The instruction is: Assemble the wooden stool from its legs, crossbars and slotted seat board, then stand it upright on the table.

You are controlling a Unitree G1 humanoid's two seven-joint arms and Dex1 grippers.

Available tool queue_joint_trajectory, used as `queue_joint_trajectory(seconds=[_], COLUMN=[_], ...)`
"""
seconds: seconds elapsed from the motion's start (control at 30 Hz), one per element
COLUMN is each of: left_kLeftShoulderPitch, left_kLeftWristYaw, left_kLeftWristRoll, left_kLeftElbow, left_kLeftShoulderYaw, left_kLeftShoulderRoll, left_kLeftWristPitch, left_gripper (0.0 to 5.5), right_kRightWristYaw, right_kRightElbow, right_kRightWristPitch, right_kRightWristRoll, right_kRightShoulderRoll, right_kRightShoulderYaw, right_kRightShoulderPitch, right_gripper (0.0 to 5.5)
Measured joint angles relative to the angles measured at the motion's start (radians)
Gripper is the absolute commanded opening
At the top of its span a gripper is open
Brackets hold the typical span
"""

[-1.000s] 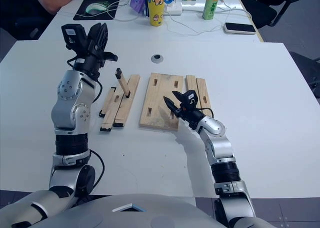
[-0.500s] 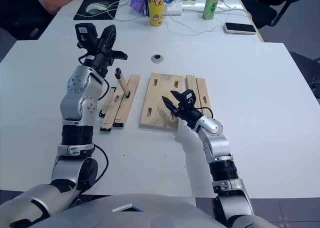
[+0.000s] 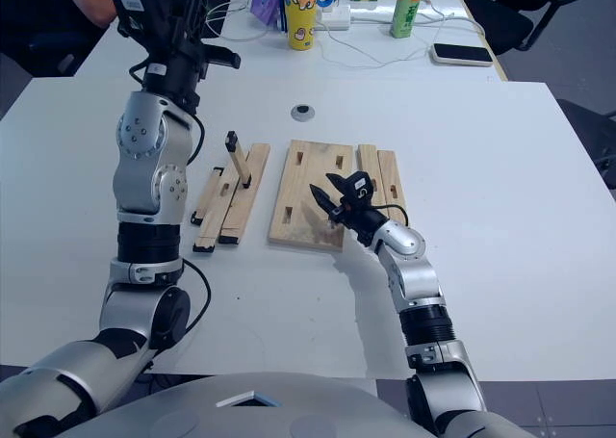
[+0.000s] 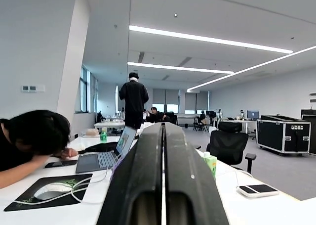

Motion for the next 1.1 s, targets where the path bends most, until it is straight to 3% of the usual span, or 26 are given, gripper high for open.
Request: queue_joint_trajectory(seconds=[0.1, 0.17, 0.5, 0.8, 1.1], left_kLeftShoulderPitch=[0.046, 0.097, 0.099, 0.125, -0.057], left_kLeftWristYaw=[-0.022, -0.028, 0.006, 0.042, 0.02], left_kLeftWristRoll=[0.009, 0.018, 0.01, 0.079, 0.039], left_kLeftElbow=[0.076, 0.187, 0.156, 0.117, 0.092], left_kLeftShoulderYaw=[-0.031, -0.066, -0.06, -0.056, -0.004], left_kLeftShoulderRoll=[-0.011, -0.016, -0.05, -0.046, -0.023], left_kLeftWristPitch=[0.023, 0.164, 0.231, -0.037, -0.093], left_gripper=[0.02, 0.02, 0.02, 0.02, 0.02], right_kRightWristYaw=[-0.001, -0.001, -0.006, -0.004, -0.002], right_kRightElbow=[0.0, 0.0, -0.005, 0.0, 0.001], right_kRightWristPitch=[-0.002, -0.002, -0.003, -0.003, -0.001], right_kRightWristRoll=[-0.002, -0.003, -0.007, -0.007, -0.007], right_kRightShoulderRoll=[0.006, 0.011, 0.012, 0.015, 0.024], right_kRightShoulderYaw=[0.001, 0.003, 0.003, 0.01, 0.028], right_kRightShoulderPitch=[0.0, 0.0, 0.0, 0.0, 0.0], right_gripper=[2.21, 2.21, 2.21, 2.21, 2.21])
